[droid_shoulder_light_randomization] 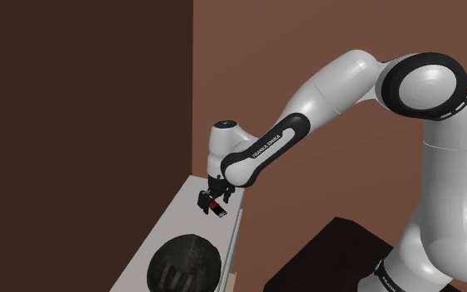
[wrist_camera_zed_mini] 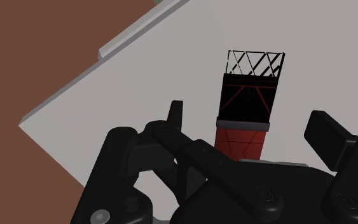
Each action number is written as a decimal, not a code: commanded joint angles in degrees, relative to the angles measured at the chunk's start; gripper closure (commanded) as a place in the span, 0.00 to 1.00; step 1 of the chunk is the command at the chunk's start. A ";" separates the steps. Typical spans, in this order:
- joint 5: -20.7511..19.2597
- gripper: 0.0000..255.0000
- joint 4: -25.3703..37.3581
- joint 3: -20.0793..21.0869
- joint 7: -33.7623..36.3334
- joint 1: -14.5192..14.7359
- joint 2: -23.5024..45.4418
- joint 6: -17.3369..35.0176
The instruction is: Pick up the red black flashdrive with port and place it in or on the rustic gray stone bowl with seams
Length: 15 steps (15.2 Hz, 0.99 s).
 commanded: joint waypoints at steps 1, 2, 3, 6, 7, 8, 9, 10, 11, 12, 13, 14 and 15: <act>-0.01 0.00 -0.02 -0.01 0.00 0.00 0.01 0.04; -0.01 0.00 -0.02 -0.01 0.00 0.00 0.01 0.04; -0.01 0.00 -0.01 -0.01 0.00 0.00 0.01 0.03; 0.00 1.00 0.02 0.00 -0.02 -0.01 0.00 -0.01; 0.03 1.00 -0.04 0.01 -0.06 -0.05 -0.08 -0.03; 0.06 1.00 -0.11 0.02 -0.08 -0.06 -0.15 -0.03; 0.12 1.00 -0.16 0.05 -0.17 -0.13 -0.32 -0.14; 0.14 1.00 -0.27 0.03 -0.26 -0.20 -0.37 -0.07; 0.20 1.00 -0.46 0.07 -0.27 -0.22 -0.60 -0.11; 0.21 1.00 -0.37 0.08 -0.29 -0.22 -0.60 -0.19; 0.00 1.00 -0.02 -0.02 -0.01 0.01 0.01 0.04; 0.24 1.00 -0.01 0.12 -0.17 -0.10 -0.61 -0.58; 0.48 1.00 0.01 0.26 -0.34 -0.19 -1.22 -1.19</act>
